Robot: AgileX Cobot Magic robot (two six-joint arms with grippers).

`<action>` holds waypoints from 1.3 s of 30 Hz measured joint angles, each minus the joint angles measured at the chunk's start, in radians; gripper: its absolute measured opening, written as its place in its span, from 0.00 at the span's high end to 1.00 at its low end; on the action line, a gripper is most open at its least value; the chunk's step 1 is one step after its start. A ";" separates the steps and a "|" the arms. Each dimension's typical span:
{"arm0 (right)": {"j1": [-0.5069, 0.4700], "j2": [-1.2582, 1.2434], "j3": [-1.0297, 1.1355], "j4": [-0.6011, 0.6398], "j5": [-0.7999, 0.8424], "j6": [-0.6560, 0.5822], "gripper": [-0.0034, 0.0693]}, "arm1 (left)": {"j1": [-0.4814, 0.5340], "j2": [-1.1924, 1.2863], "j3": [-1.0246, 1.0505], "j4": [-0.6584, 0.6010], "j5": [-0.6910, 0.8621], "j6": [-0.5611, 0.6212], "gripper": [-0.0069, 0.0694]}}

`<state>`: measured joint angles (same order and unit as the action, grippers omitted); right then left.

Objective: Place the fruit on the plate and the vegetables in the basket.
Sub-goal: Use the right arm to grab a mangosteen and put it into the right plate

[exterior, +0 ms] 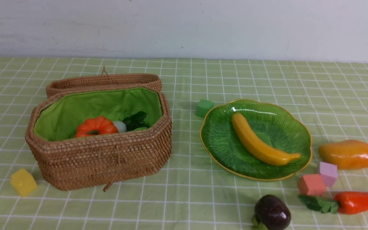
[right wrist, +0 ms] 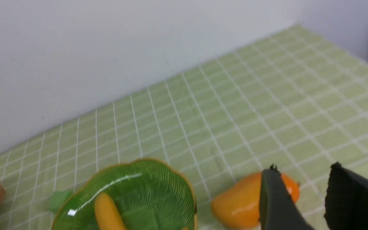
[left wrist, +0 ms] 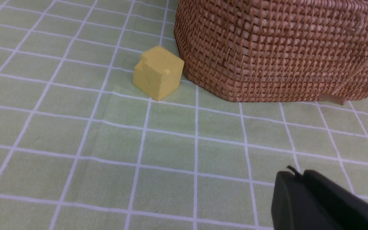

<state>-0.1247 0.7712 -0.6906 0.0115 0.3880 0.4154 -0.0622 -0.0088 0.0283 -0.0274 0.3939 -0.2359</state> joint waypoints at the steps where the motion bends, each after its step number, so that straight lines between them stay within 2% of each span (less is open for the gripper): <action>1: 0.007 0.031 0.000 0.039 0.019 -0.007 0.62 | 0.000 0.000 0.000 0.000 0.000 0.000 0.87; 3: 0.035 0.102 0.000 0.097 0.068 -0.081 0.62 | 0.000 0.000 0.000 0.000 0.000 0.000 0.87; 5: 0.098 0.191 0.000 0.184 0.128 -0.249 0.62 | 0.000 0.000 0.000 0.000 0.000 0.000 0.86; 6: 0.098 0.198 0.000 0.184 0.133 -0.266 0.62 | 0.000 0.000 0.000 0.000 0.000 0.000 0.86; 7: 0.160 0.256 0.000 0.254 0.172 -0.398 0.62 | 0.000 0.000 0.000 0.000 0.000 0.000 0.86; 8: 0.176 0.270 0.000 0.273 0.181 -0.428 0.62 | 0.000 0.000 0.000 0.000 0.000 0.000 0.86; 9: 0.254 0.322 0.000 0.356 0.210 -0.549 0.60 | 0.000 0.000 0.000 0.000 0.000 0.000 0.86; 11: 0.333 0.379 -0.001 0.423 0.221 -0.634 0.57 | 0.000 0.000 0.000 0.000 0.000 0.000 0.86; 12: 0.341 0.379 -0.001 0.429 0.221 -0.641 0.56 | 0.000 0.000 0.000 0.000 0.000 0.000 0.86; 13: 0.405 0.424 -0.008 0.467 0.221 -0.682 0.51 | 0.000 0.000 0.000 0.000 0.000 0.000 0.86; 16: 0.494 0.486 -0.043 0.479 0.225 -0.709 0.37 | 0.000 0.000 0.000 0.000 0.000 0.000 0.86; 21: 0.538 0.582 -0.133 0.460 0.251 -0.713 0.08 | 0.000 0.000 0.000 0.000 0.000 0.000 0.86; 23: 0.539 0.613 -0.153 0.435 0.254 -0.713 0.04 | 0.000 0.000 0.000 0.000 0.000 0.000 0.86; 26: 0.539 0.684 -0.166 0.379 0.254 -0.687 0.03 | 0.000 0.000 0.000 0.000 0.000 0.000 0.85; 31: 0.539 0.820 -0.168 0.292 0.224 -0.640 0.06 | 0.000 0.000 0.000 0.000 0.000 0.000 0.84; 33: 0.539 0.847 -0.168 0.290 0.213 -0.636 0.09 | 0.000 0.000 0.000 0.000 0.000 0.000 0.84; 35: 0.539 0.855 -0.173 0.297 0.209 -0.632 0.16 | 0.000 0.000 0.000 0.000 0.000 0.000 0.83; 39: 0.539 0.841 -0.208 0.297 0.236 -0.632 0.17 | 0.000 0.000 0.000 0.000 0.000 0.000 0.83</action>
<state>0.4141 1.6124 -0.8983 0.3081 0.6237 -0.2169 -0.0622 -0.0088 0.0283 -0.0274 0.3938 -0.2359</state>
